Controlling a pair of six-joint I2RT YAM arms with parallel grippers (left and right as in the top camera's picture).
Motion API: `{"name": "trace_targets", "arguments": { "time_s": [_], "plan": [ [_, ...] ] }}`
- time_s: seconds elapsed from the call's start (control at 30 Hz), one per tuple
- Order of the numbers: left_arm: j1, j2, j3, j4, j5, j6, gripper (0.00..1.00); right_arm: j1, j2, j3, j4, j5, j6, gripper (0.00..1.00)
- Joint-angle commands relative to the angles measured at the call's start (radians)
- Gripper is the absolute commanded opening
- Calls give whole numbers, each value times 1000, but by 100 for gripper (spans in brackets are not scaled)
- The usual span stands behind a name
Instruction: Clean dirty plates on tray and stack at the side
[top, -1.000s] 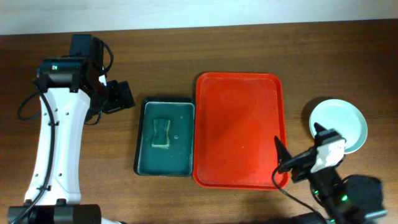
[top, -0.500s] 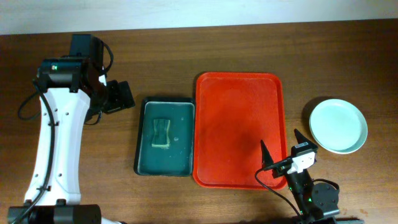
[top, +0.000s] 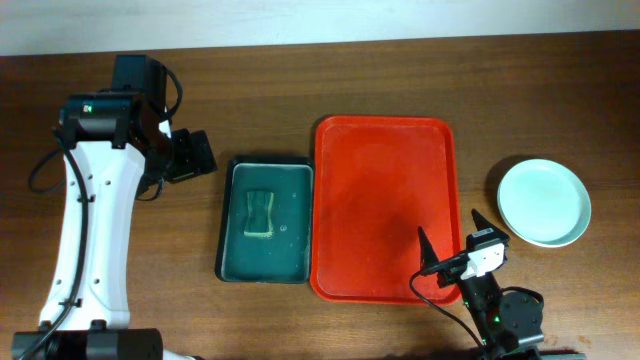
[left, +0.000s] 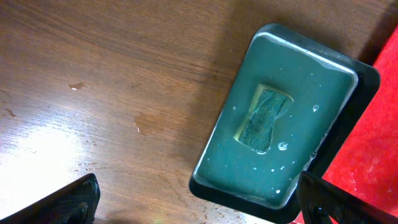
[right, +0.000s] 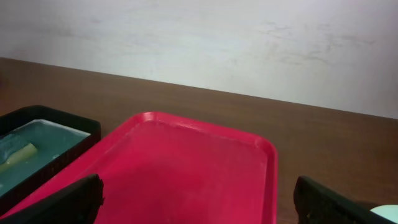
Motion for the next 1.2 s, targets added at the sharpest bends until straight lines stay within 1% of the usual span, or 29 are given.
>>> {"name": "trace_targets", "arguments": {
  "time_s": [0.0,0.27,0.33,0.43,0.5,0.57,0.67,0.73,0.87,0.93,0.97,1.0,1.03,1.07,1.1,1.17],
  "plan": [
    [3,-11,13,-2,-4,-3,99,-5,-8,-6,-6,-2,1,98],
    [2,-11,13,-6,-4,-3,99,-5,-8,-6,-6,-2,1,98],
    [2,-22,11,26,-15,-3,99,-5,-8,-6,-6,-2,1,98],
    [-24,-89,10,145,-8,15,99,-5,-8,-6,-6,-2,1,98],
    [-76,-184,1,243,-8,111,99,-5,-8,-6,-6,-2,1,98],
    [-106,-274,0,300,-8,183,99,-5,-8,-6,-6,-2,1,98],
    [-102,-375,-10,303,-12,228,99,-5,-8,-6,-6,-2,1,98],
    [-103,-439,-51,315,-12,256,99,-5,-8,-6,-6,-2,1,98],
    [-103,-454,-78,324,-3,255,99,-5,-8,-6,-6,-2,1,98],
    [-103,-477,-117,368,-12,256,100,-5,-8,-6,-6,-2,1,98],
    [-103,-509,-172,428,-12,256,99,-5,-8,-6,-6,-2,1,98],
    [-103,-573,-286,536,-12,256,99,-5,-8,-6,-6,-2,1,98],
    [-103,-618,-363,594,-11,256,99,-5,-8,-6,-6,-2,1,98],
    [-103,-696,-493,685,-11,256,99,-5,-8,-6,-6,-2,1,98],
    [-103,-755,-582,746,-3,256,99,-5,-8,-6,-6,-2,1,98],
    [-103,-955,-857,957,16,256,99,-5,-8,-6,-6,-2,1,98]
  ]
}}
